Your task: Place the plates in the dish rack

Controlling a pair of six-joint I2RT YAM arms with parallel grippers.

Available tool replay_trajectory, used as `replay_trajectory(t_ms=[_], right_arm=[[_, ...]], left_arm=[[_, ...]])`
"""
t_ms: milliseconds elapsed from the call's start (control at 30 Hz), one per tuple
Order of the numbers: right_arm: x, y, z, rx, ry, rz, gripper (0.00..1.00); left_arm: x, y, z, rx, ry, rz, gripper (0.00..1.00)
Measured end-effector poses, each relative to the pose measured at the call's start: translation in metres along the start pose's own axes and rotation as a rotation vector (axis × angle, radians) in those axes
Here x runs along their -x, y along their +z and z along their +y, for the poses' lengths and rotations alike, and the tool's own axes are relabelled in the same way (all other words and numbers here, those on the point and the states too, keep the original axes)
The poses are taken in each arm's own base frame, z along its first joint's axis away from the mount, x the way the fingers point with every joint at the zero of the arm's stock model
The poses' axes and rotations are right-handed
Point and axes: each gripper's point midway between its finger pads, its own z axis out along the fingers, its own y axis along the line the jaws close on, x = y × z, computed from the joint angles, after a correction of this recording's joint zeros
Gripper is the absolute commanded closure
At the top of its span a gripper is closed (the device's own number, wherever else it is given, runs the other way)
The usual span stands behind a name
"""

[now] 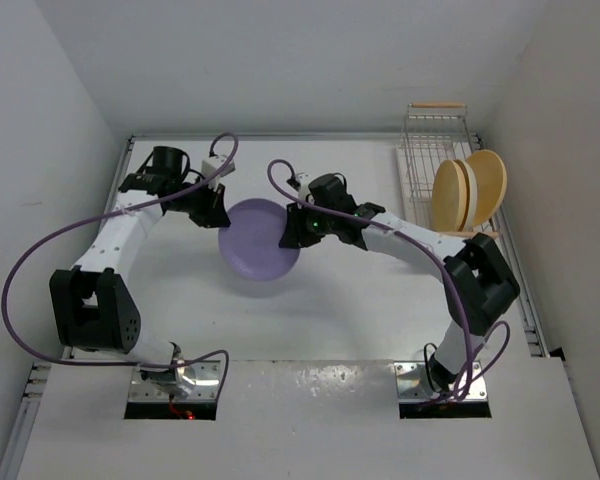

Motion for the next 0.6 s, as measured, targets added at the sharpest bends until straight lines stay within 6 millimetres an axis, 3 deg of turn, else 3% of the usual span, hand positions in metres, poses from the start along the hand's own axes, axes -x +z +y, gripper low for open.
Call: replay_trajectory(t_ms=[67, 100, 133, 267, 333, 433, 533, 600], right_arm=[[0.004, -0.001, 0.007, 0.032, 0.009, -0.009, 1.0], [0.006, -0.002, 0.008, 0.025, 0.013, -0.016, 1.0], [0.007, -0.002, 0.01, 0.027, 0.015, -0.023, 1.0], [0.023, -0.015, -0.006, -0.092, 0.005, -0.094, 1.0], [0.036, -0.033, -0.023, -0.198, -0.013, -0.147, 1.0], [0.066, -0.077, -0.049, -0.386, -0.061, -0.242, 1.0], [0.108, -0.139, -0.069, -0.573, -0.129, -0.376, 1.0], [0.138, -0.195, -0.083, -0.714, -0.157, -0.489, 1.0]], left_arm=[[0.001, -0.001, 0.008, 0.025, 0.023, -0.004, 0.96], [0.002, -0.002, 0.01, 0.029, 0.028, -0.012, 0.84], [0.002, -0.002, 0.011, 0.037, 0.035, -0.011, 0.53], [-0.003, -0.003, 0.01, 0.043, -0.004, 0.012, 0.14], [-0.004, -0.006, 0.012, 0.063, -0.023, 0.024, 0.13], [0.0, -0.012, 0.02, 0.107, -0.036, 0.021, 0.13], [-0.001, -0.018, 0.033, 0.171, -0.058, 0.025, 0.13], [-0.005, -0.021, 0.04, 0.206, -0.076, 0.036, 0.13]])
